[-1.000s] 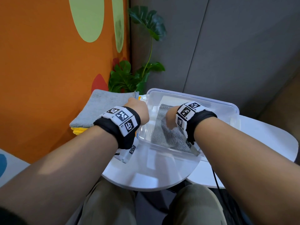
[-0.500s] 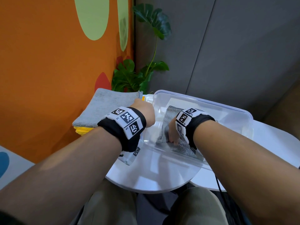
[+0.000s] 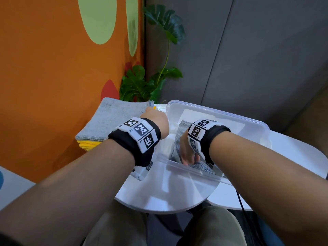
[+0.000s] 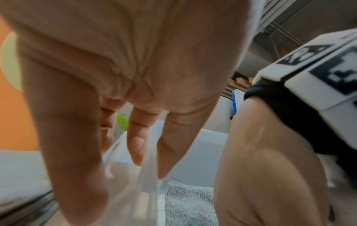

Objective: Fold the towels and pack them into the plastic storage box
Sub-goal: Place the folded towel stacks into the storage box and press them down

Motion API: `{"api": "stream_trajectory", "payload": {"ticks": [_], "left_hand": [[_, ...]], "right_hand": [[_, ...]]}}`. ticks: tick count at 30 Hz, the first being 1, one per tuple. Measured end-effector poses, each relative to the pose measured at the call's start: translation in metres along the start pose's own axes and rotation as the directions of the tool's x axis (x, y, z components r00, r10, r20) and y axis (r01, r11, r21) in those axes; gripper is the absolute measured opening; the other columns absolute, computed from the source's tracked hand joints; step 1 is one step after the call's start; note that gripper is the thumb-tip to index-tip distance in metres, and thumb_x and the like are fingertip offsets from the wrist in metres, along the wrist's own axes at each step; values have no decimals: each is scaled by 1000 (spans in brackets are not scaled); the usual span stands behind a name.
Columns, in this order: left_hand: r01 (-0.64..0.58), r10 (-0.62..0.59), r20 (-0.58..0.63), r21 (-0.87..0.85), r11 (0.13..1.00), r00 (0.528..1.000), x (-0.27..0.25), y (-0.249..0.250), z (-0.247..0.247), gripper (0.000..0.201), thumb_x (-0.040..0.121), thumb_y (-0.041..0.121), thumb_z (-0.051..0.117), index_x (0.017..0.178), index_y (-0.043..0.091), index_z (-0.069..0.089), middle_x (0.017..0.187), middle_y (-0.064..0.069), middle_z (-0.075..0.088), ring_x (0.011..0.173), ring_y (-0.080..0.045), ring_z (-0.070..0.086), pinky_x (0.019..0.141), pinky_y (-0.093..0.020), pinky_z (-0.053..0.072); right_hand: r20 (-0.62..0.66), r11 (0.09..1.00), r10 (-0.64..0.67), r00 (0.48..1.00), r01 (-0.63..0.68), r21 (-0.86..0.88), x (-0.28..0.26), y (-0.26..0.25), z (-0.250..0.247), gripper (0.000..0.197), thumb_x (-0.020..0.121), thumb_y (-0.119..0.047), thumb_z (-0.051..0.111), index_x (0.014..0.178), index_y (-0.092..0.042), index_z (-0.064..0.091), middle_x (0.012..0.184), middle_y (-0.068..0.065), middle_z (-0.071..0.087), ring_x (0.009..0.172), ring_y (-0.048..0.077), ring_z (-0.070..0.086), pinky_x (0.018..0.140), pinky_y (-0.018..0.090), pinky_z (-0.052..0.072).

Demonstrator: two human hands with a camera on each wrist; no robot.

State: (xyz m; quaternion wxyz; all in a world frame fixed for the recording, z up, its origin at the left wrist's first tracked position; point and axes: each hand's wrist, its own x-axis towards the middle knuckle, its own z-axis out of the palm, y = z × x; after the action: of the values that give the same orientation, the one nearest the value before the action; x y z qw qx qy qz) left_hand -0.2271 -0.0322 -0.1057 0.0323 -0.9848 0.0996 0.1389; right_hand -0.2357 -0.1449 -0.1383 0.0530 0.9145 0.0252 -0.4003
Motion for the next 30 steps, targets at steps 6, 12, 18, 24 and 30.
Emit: {"api": "stream_trajectory", "payload": {"ticks": [6,12,18,24,30], "left_hand": [[-13,12,-55,-17,1000,998,4,-1,4,34,88,9,42,121,5,51,125,-20,40,109,-29,50,72,-31,41],[-1,-1,-62,-29,1000,998,3,0,1,35,90,9,42,123,5,50,129,-20,39,111,-29,50,75,-31,41],[2,-2,-54,-8,1000,999,4,0,1,35,89,9,43,122,4,51,123,-20,43,111,-28,49,72,-30,40],[-8,8,-48,4,1000,999,1,0,0,34,89,10,42,121,4,51,123,-19,43,108,-27,51,72,-29,41],[-20,21,-45,19,1000,999,-3,0,-2,32,90,10,42,120,5,52,121,-19,46,110,-27,49,74,-31,42]], "right_hand": [[106,981,-67,992,85,-174,-3,0,7,41,94,-3,53,134,6,48,132,19,55,117,27,55,73,11,47],[223,980,24,975,21,-198,23,9,2,30,94,-10,55,121,-16,65,120,8,66,107,20,64,96,27,46],[190,994,-39,981,56,-89,22,17,-6,19,89,-2,60,88,-13,75,113,13,69,90,18,68,87,27,52],[164,990,-86,983,104,-99,22,12,-9,34,89,-5,62,122,1,60,121,18,62,94,26,64,61,16,51],[73,982,-133,988,122,145,24,16,-9,55,82,6,66,134,0,48,139,12,49,112,25,57,67,22,49]]}}
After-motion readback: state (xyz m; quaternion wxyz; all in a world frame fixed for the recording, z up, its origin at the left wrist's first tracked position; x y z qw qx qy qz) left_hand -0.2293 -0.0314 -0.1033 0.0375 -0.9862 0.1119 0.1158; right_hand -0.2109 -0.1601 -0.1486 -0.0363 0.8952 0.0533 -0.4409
